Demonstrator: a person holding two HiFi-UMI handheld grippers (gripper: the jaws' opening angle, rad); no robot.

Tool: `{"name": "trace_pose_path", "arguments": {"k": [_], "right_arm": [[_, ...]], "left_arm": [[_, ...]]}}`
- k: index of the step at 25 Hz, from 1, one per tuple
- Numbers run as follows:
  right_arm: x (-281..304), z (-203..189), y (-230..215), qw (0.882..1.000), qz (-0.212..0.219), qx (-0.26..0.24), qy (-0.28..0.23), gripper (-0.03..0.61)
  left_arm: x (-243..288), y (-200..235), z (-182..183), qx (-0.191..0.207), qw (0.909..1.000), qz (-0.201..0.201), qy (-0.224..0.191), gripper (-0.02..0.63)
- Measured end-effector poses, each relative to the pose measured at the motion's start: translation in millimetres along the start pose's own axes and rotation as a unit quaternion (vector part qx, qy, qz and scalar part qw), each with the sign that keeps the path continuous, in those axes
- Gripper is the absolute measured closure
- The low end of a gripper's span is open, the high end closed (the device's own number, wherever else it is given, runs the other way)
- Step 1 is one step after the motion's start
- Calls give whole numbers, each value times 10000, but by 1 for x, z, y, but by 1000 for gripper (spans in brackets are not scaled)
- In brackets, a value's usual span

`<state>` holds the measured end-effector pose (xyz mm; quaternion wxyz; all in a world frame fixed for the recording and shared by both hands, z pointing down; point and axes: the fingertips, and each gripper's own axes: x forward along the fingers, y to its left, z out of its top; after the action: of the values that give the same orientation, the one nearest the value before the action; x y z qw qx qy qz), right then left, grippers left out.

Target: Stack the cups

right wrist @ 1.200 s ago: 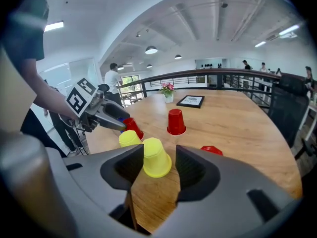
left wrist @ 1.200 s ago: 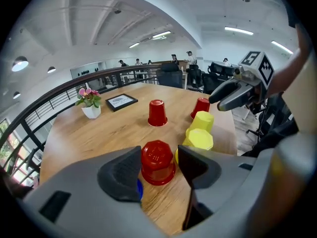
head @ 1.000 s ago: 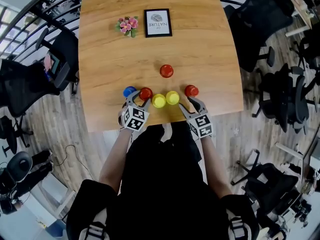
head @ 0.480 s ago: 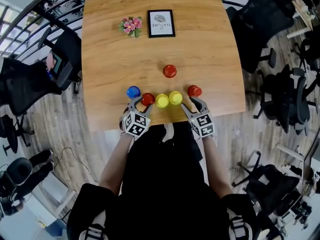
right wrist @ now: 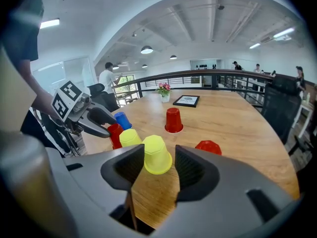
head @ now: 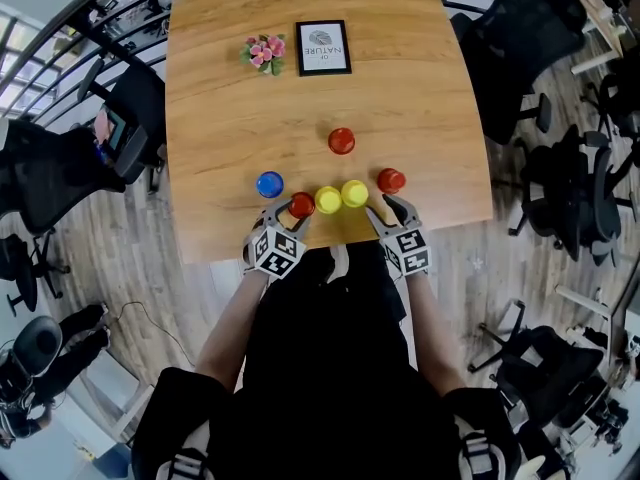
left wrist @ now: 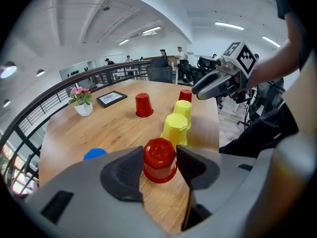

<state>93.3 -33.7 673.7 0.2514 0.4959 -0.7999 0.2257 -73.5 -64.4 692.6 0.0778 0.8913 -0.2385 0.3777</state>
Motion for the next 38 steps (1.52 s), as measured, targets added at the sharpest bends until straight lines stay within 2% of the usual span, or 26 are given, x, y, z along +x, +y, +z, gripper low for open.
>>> {"name": "trace_pose_path", "arguments": {"k": [6, 10, 12, 16, 21, 29, 38], "right_arm": [[-8, 9, -20, 9997, -239, -38, -100, 367], [-15, 18, -44, 9977, -594, -211, -242, 357], [-16, 22, -56, 9969, -686, -295, -255, 354], [-9, 20, -67, 9976, -571, -366, -142, 339], [-3, 16, -72, 9976, -415, -553, 51, 339], [16, -8, -84, 9975, -189, -591, 345, 331], [17, -16, -87, 9972, -86, -709, 207, 351]], "left_arm": [[-5, 3, 9, -93, 9999, -36, -125, 365], [-12, 1, 18, -233, 9994, -58, -259, 345], [-16, 4, 25, -368, 9984, 76, -422, 344], [-27, 16, 37, -938, 9922, 410, -718, 345], [-38, 20, 41, -1296, 9853, 811, -761, 345], [-49, 17, 38, -1560, 9775, 1244, -681, 345], [-55, 9, 34, -1810, 9700, 1502, -618, 345]]}}
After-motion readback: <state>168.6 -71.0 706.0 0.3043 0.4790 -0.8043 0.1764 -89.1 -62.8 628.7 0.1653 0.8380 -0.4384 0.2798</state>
